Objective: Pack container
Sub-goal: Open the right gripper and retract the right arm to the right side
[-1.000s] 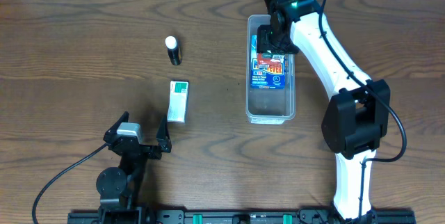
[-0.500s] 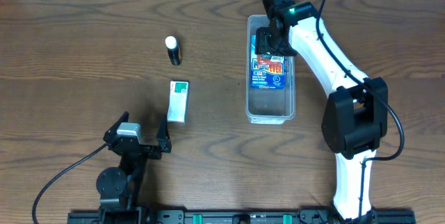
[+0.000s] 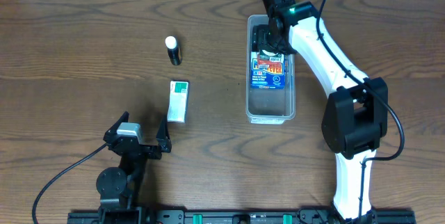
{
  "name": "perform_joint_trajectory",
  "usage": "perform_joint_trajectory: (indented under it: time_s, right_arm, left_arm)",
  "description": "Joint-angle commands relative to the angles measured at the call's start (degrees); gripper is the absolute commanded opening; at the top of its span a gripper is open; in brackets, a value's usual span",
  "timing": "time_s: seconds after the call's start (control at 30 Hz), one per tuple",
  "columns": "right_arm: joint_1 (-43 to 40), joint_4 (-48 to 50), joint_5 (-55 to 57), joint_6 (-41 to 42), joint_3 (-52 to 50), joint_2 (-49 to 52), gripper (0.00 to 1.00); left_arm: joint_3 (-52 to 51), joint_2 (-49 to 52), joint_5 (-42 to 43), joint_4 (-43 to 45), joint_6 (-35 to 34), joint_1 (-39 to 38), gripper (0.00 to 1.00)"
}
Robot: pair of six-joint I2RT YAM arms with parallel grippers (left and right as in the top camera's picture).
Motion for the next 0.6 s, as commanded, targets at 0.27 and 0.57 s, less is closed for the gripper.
perform_joint_trajectory:
  time_s: [0.27, 0.57]
  right_arm:
    - [-4.83, -4.44, -2.38, -5.64, 9.88, -16.57, 0.84]
    - [-21.07, -18.93, 8.13, -8.31, 9.86, -26.34, 0.97]
  left_arm:
    - [-1.05, -0.35, 0.63, -1.84, 0.57, 0.35, 0.98]
    - [-1.05, -0.35, 0.61, -1.84, 0.57, 0.35, 0.98]
